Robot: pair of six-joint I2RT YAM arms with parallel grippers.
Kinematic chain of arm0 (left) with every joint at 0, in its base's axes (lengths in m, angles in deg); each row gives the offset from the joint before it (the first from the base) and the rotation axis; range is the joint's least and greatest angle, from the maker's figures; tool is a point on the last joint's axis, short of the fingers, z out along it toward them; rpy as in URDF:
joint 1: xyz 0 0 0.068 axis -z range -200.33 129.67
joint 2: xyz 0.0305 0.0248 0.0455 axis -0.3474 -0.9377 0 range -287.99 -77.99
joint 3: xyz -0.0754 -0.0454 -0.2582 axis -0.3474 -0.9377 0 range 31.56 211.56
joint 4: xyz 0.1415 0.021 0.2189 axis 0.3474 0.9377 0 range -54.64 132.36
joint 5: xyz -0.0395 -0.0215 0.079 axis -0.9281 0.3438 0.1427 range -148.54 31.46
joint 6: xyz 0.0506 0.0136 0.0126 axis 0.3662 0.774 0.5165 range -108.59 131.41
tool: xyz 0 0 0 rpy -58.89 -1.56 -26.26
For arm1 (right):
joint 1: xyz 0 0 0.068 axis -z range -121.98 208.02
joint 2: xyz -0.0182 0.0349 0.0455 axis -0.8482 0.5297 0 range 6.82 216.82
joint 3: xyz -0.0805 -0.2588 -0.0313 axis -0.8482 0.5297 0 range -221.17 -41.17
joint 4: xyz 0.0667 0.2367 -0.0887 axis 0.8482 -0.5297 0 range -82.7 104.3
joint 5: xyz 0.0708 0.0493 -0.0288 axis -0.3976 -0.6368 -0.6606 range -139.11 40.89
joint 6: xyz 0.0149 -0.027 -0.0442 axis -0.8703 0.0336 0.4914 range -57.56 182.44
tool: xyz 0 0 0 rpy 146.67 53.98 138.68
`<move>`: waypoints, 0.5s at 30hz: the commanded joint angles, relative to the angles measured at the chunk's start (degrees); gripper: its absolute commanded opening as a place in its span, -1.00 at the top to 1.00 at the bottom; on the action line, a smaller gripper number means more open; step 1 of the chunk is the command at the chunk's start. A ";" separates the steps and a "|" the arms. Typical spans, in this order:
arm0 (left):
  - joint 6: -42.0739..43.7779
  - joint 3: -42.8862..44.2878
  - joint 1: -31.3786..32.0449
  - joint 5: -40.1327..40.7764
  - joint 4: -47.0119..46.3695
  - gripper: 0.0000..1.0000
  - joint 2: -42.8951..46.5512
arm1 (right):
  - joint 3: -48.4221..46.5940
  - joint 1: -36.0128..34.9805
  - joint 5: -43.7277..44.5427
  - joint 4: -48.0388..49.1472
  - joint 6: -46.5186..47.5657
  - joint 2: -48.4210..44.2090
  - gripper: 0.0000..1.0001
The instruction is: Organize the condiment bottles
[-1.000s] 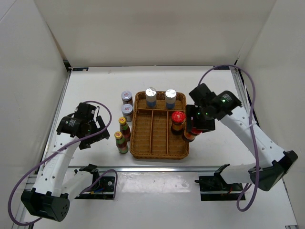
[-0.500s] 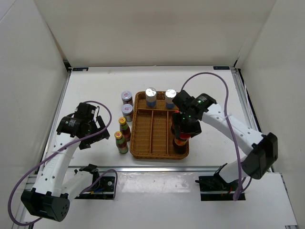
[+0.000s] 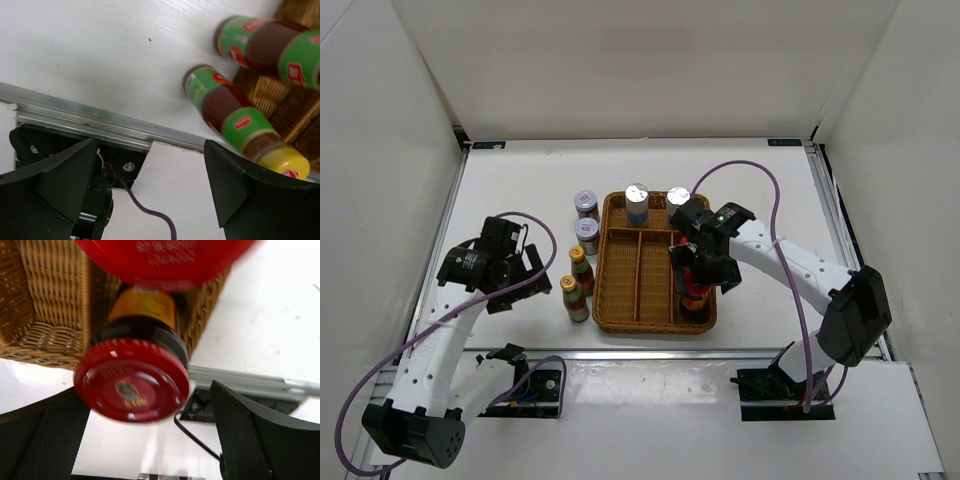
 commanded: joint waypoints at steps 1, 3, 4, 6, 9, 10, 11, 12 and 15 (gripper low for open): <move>3.71 -0.54 1.65 -4.74 -0.44 -0.99 2.07 | -5.24 -1.22 5.10 -6.36 -2.27 -1.74 -0.99; 3.72 -1.41 2.19 -7.29 -0.44 -0.99 4.00 | -9.63 -1.22 8.00 -10.67 -4.20 -2.53 -0.99; 3.72 -1.94 2.19 -8.69 -0.44 -0.99 4.97 | -11.13 -1.22 8.01 -11.81 -4.73 -3.24 -0.99; 3.72 -2.56 2.19 -9.22 -0.44 -0.99 8.22 | -14.90 -1.22 8.72 -14.62 -5.78 -4.11 -0.99; 7.48 -0.45 2.19 -10.37 -2.37 -0.99 12.97 | -16.50 -1.74 9.24 -16.13 -7.71 -8.58 -0.99; 7.50 0.07 2.19 -8.89 -3.16 -0.99 14.02 | -16.50 -1.74 8.72 -16.13 -7.72 -10.00 -0.99; 7.50 1.12 2.19 -8.88 -3.17 -0.99 14.99 | -15.72 -1.74 8.19 -14.83 -7.02 -11.49 -0.99; 9.33 1.66 2.19 -8.88 -4.13 -0.99 16.22 | -14.58 -1.74 7.49 -12.29 -6.23 -14.46 -0.99; 10.32 4.38 2.19 -10.63 -5.63 -0.99 17.72 | -10.18 -1.74 4.59 -8.33 -2.10 -18.26 -0.99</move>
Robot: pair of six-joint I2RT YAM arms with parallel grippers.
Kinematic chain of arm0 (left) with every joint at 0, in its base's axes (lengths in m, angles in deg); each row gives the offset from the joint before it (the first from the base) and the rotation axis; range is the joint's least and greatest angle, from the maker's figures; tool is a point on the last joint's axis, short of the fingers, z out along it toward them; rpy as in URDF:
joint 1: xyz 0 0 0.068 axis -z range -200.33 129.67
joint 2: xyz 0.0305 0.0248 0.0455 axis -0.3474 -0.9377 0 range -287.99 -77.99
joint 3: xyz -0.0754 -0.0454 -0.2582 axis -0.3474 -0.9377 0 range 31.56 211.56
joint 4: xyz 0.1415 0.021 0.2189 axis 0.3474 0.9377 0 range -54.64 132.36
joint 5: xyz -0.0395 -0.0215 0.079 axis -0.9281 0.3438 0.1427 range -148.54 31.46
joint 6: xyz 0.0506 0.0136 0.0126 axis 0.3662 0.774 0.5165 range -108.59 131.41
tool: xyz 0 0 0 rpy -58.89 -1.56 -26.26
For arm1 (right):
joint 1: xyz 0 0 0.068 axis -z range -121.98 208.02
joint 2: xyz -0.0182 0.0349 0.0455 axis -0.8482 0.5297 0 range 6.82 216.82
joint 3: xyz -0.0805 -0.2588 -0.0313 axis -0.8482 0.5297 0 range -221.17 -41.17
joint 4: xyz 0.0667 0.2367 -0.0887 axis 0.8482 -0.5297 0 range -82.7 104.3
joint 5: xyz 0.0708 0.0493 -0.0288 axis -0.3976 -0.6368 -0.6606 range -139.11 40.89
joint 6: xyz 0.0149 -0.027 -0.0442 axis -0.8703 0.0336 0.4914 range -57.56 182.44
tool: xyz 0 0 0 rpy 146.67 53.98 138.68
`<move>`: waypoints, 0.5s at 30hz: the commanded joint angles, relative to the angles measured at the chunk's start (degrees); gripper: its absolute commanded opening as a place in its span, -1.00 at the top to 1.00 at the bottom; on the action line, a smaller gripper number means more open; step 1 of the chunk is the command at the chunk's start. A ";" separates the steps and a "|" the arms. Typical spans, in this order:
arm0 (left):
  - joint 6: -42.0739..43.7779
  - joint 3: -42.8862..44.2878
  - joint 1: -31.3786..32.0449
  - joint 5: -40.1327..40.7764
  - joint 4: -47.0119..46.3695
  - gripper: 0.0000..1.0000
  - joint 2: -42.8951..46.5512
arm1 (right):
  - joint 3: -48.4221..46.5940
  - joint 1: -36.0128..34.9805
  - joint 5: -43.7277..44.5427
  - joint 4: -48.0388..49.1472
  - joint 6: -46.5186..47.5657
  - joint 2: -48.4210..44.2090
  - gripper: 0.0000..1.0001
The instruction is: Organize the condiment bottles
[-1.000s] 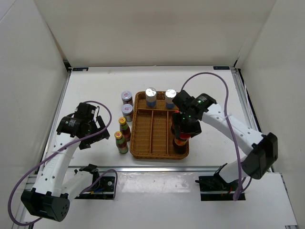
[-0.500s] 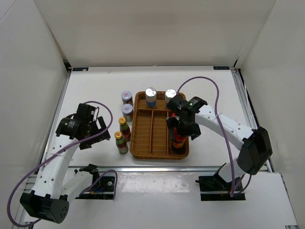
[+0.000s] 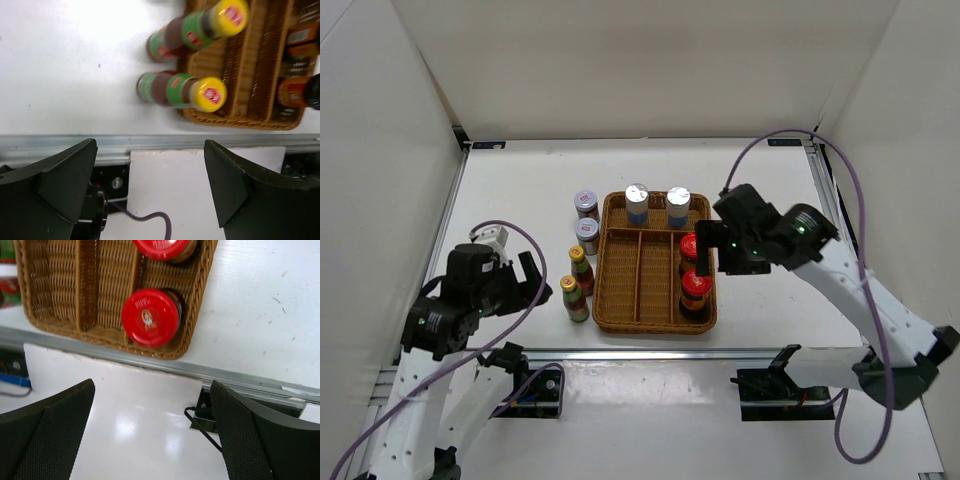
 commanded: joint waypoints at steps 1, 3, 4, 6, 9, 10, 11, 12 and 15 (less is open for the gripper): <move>1.40 3.84 0.20 -0.89 -3.38 -0.99 1.18 | 3.31 -0.32 -2.32 1.02 3.52 -2.97 -0.99; -0.63 4.55 0.20 -1.84 -3.99 -0.99 1.18 | 4.10 -0.32 -3.99 1.03 6.50 -2.97 -0.99; -1.85 4.55 0.20 -2.80 -3.99 -0.99 0.31 | 4.97 -0.32 -3.99 1.03 7.30 -3.50 -0.99; -2.39 4.55 0.20 -4.13 -5.22 -0.99 -0.66 | 6.30 -0.32 -4.70 1.03 8.45 -4.02 -0.99; -1.87 6.38 0.20 -3.61 -5.22 -0.99 -3.03 | 9.72 -0.32 -5.23 2.69 10.38 -7.01 -0.99; -1.87 7.17 0.20 -3.61 -5.22 -0.99 -3.91 | 9.73 0.20 -5.23 2.70 10.39 -7.63 -0.99; -1.34 7.88 0.20 -3.61 -5.22 -0.99 -4.96 | 10.34 0.20 -5.23 2.70 9.86 -8.68 -0.99; -1.34 9.19 0.20 -5.00 -4.44 -0.99 -7.32 | 10.35 0.20 -5.92 2.70 9.86 -9.21 -0.99; -0.64 9.20 0.20 -5.63 -3.82 -0.99 -9.54 | 13.68 0.20 -6.81 4.54 9.86 -10.70 -0.99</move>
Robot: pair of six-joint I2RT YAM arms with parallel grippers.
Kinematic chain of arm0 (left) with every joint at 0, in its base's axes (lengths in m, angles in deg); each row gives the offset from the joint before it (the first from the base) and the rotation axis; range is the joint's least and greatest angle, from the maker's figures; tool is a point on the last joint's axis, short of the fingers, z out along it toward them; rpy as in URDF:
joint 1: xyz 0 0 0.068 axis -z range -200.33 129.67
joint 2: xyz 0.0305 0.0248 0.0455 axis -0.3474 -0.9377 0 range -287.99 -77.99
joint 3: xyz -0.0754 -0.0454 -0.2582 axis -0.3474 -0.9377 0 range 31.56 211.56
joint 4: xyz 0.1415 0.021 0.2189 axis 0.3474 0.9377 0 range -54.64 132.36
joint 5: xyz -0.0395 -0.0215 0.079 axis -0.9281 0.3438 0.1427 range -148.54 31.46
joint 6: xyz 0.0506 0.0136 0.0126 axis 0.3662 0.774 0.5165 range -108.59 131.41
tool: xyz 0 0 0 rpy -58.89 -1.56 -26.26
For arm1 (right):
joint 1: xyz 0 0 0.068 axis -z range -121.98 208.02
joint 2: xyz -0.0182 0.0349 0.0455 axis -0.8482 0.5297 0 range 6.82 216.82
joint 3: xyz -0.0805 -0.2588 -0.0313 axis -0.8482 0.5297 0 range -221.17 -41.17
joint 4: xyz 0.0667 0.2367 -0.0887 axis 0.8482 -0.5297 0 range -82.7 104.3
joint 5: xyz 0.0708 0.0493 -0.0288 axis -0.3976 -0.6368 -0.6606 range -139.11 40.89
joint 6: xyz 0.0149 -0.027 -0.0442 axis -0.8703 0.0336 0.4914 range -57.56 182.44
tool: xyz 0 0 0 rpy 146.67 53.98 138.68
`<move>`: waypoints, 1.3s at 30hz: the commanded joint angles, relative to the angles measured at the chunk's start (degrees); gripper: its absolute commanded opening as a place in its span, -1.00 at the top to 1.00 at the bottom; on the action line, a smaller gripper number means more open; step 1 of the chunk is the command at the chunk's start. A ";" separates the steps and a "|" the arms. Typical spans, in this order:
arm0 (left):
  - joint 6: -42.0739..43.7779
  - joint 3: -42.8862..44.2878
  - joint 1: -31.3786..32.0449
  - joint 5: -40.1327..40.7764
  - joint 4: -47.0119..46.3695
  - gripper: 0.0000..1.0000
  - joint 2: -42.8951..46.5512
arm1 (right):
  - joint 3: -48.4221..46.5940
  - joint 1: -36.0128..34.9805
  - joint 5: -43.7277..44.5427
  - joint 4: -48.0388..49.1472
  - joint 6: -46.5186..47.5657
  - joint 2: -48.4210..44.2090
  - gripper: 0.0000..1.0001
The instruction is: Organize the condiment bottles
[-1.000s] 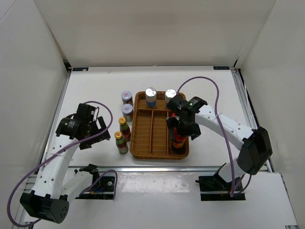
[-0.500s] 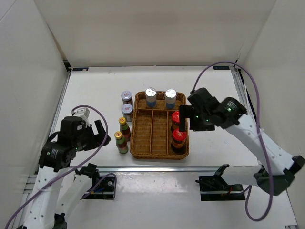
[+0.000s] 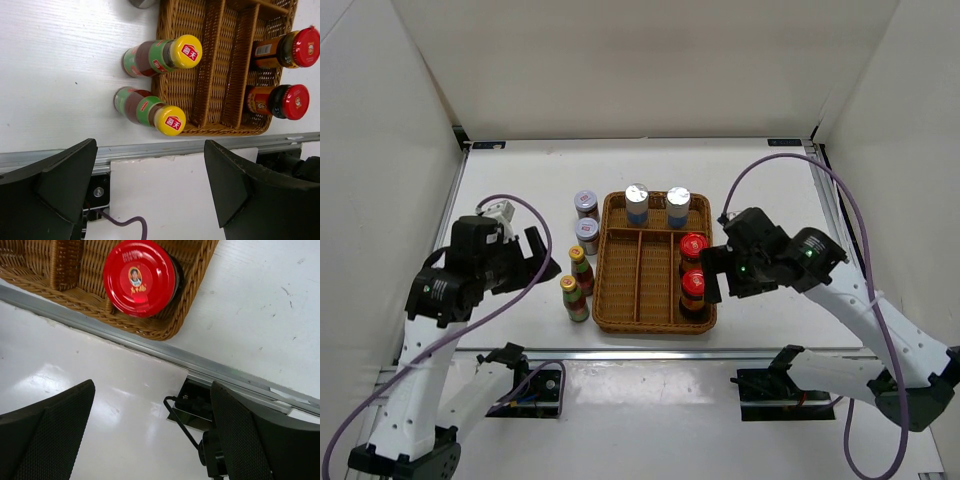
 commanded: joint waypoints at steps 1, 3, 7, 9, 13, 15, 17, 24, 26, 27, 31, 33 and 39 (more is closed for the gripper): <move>1.20 1.12 0.20 -2.09 -0.06 -0.99 -2.59 | 2.69 0.16 -1.56 2.16 1.64 -2.23 -0.99; 1.20 1.11 0.20 -1.21 -0.06 -0.99 -4.26 | 3.92 0.16 -1.56 2.16 1.64 -2.23 -0.99; 2.95 1.91 0.20 1.16 -0.59 -0.96 -5.15 | 5.60 0.16 -1.56 2.77 2.43 -2.93 -0.99; 3.66 0.77 0.20 2.30 -1.54 -0.96 -5.15 | 6.30 0.16 -1.56 3.30 3.57 -2.06 -0.99; 2.79 -3.02 0.20 0.73 -5.60 -0.96 -4.87 | 6.91 0.16 -0.95 3.30 4.63 0.49 -0.99; 2.08 -3.54 0.20 0.02 -6.91 -0.96 -5.41 | 6.21 0.16 -0.42 3.83 5.94 2.16 -0.99; 3.13 -3.54 0.89 0.73 -7.44 -0.96 -5.41 | 5.60 1.30 -0.94 4.35 6.48 3.39 -0.99; 7.87 -0.57 4.93 -3.13 -6.22 -0.96 -10.75 | 5.60 1.30 -3.32 4.36 9.37 6.65 -0.99; 7.88 1.02 5.99 -3.76 -3.23 -0.93 -12.70 | 6.12 1.83 -3.85 4.36 9.38 6.65 -0.99; 7.88 2.24 7.30 -3.06 -2.44 -0.89 -14.01 | 6.73 1.83 -3.85 4.36 9.38 6.65 -0.99; 7.88 4.01 9.86 -0.42 1.34 -0.89 -16.30 | 8.05 2.88 -4.99 4.36 9.90 6.13 -0.99; 7.88 4.01 10.66 0.29 2.48 -0.89 -17.18 | 8.67 2.89 -5.60 4.36 9.90 6.12 -0.99; 5.08 1.83 13.02 2.65 3.54 -0.89 -19.03 | 11.48 3.41 -6.22 5.94 9.90 5.07 -0.99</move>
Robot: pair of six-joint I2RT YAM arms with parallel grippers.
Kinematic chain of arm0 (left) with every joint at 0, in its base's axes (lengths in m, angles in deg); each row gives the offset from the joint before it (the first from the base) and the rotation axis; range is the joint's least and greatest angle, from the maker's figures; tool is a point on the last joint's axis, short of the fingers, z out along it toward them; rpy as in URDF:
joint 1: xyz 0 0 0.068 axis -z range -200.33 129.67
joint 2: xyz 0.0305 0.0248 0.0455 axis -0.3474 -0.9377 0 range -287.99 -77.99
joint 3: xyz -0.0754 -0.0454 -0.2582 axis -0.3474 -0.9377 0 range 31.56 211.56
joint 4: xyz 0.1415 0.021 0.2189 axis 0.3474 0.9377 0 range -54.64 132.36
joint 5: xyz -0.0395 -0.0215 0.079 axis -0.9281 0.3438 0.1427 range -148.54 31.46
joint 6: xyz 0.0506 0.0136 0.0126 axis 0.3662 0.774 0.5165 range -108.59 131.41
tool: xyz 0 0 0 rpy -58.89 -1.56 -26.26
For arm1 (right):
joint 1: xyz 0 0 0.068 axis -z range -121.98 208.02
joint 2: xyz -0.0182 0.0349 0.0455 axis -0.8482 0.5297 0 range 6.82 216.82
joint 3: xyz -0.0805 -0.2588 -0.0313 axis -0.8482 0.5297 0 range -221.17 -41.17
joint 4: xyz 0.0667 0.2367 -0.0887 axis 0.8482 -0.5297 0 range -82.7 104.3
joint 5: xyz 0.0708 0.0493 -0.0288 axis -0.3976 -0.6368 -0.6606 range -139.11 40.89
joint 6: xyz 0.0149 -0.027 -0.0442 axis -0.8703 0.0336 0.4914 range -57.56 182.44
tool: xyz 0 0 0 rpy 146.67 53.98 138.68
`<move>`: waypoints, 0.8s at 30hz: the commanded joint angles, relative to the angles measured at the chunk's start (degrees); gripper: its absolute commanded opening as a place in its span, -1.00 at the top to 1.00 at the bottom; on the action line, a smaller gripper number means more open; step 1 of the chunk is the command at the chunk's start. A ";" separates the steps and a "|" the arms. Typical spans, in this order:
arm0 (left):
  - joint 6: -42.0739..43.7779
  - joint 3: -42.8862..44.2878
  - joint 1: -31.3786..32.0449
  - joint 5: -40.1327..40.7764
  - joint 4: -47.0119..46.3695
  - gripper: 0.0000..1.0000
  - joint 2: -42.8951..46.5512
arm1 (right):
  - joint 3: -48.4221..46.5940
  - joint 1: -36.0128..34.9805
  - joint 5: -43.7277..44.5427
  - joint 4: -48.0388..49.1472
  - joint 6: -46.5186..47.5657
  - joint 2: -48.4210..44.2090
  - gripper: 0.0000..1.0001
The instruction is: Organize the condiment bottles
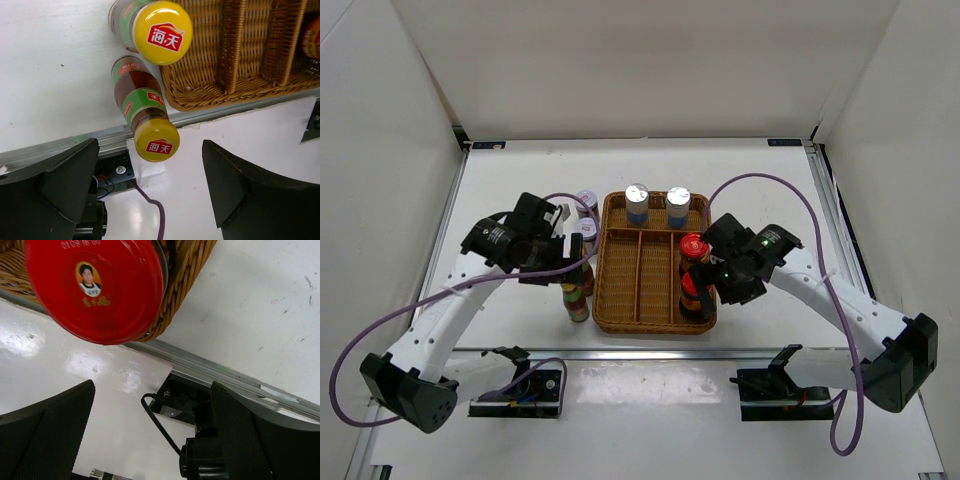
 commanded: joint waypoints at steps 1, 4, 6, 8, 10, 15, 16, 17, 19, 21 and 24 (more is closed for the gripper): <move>-1.94 -0.85 1.57 3.01 1.47 -0.89 0.24 | 0.93 0.22 -1.17 1.11 0.88 -1.69 -0.99; -2.65 -2.34 2.10 4.41 0.95 -0.87 0.77 | 0.93 0.22 -1.17 1.11 0.88 -2.21 -0.99; -2.65 -2.35 2.11 5.12 0.24 -0.82 0.07 | 0.93 0.22 -1.17 1.11 0.88 -2.74 -0.99; -2.65 -2.35 2.63 5.12 -0.29 -0.79 -1.77 | 0.93 0.22 -1.17 1.11 0.88 -3.36 -0.99; -2.13 -2.35 3.42 5.74 -0.29 -0.74 -3.53 | 0.93 0.22 -1.17 1.11 0.88 -3.36 -0.99; -2.73 -2.35 6.76 8.64 -0.90 -0.64 -6.78 | 0.93 0.22 -1.17 1.11 0.88 -3.36 -0.99; -2.74 -1.82 7.37 9.16 -0.90 -0.60 -6.79 | 0.93 0.22 -0.65 1.11 0.88 -3.36 -0.99; -2.74 -1.82 7.38 9.17 -0.90 -0.57 -7.31 | 0.93 0.22 -0.64 1.11 0.88 -3.36 -0.99; -2.74 -1.82 7.91 9.17 -0.90 -0.46 -7.93 | 0.93 0.22 -0.64 1.11 0.88 -3.36 -0.99; -2.74 -1.29 8.52 9.17 -0.90 -0.38 -7.93 | 0.93 0.22 -0.64 1.11 0.88 -3.36 -0.99; -3.35 -0.68 9.05 8.56 -0.90 -0.13 -8.55 | 0.93 0.22 -0.12 1.11 0.35 -3.36 -0.99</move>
